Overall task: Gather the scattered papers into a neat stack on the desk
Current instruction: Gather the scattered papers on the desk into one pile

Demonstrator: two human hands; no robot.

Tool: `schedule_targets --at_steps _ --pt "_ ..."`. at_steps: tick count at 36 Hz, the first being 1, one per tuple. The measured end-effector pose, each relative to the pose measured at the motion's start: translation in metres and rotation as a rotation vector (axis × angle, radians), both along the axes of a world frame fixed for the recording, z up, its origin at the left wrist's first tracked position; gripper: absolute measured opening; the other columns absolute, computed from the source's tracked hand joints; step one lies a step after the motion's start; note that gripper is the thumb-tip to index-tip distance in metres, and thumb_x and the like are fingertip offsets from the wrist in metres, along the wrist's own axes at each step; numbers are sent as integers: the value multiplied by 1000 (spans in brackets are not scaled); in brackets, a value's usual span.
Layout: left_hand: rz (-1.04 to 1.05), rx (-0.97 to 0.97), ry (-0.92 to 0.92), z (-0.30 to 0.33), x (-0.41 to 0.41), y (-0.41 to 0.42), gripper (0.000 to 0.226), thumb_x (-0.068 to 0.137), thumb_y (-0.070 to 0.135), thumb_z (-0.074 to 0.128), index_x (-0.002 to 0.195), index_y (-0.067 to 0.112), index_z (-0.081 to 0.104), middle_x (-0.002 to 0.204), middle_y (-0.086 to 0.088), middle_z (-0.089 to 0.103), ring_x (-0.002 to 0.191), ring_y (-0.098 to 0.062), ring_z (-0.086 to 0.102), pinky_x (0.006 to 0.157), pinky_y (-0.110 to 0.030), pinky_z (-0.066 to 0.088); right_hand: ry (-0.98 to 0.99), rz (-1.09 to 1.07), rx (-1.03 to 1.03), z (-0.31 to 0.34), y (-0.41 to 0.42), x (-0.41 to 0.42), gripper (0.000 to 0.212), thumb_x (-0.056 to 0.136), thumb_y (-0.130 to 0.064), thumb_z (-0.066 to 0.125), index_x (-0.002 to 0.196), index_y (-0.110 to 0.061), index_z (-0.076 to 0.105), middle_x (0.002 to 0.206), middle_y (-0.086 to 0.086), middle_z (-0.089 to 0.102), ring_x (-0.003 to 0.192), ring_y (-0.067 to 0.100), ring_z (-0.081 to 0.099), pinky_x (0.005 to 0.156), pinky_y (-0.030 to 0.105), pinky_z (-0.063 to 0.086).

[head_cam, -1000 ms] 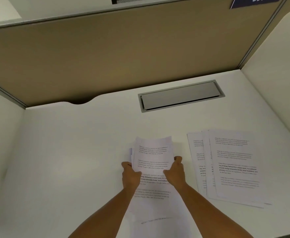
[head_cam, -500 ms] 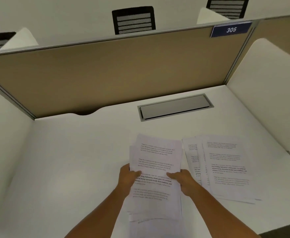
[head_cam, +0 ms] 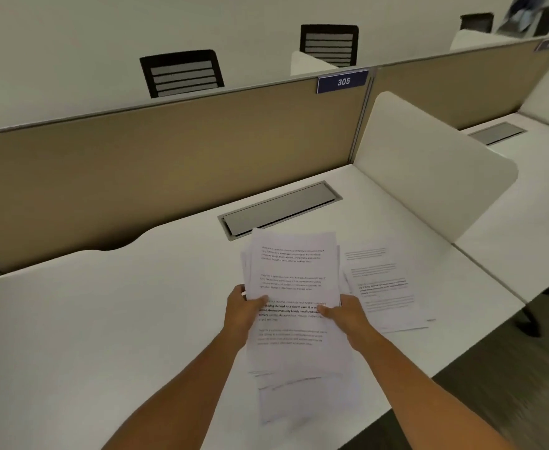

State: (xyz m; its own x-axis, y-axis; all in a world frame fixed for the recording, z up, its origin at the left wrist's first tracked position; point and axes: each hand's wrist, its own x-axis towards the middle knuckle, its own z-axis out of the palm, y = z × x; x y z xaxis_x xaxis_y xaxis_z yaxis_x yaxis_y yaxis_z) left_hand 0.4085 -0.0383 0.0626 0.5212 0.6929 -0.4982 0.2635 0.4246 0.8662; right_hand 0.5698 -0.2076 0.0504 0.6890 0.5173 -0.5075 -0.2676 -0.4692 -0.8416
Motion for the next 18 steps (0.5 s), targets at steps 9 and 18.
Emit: schedule_targets --at_steps 9,18 --pt "-180 174 55 8 56 -18 14 86 18 75 98 14 69 106 -9 76 82 -18 74 66 -28 61 -96 -165 -17 21 -29 45 39 84 -3 77 123 -5 69 118 11 74 92 23 69 87 34 55" --pt "-134 276 257 -10 164 -35 29 77 21 84 82 0 65 86 -11 74 80 -27 73 75 -41 63 -75 -146 -108 11 -44 155 39 83 -3 78 121 -3 69 117 14 74 100 32 72 94 50 58"
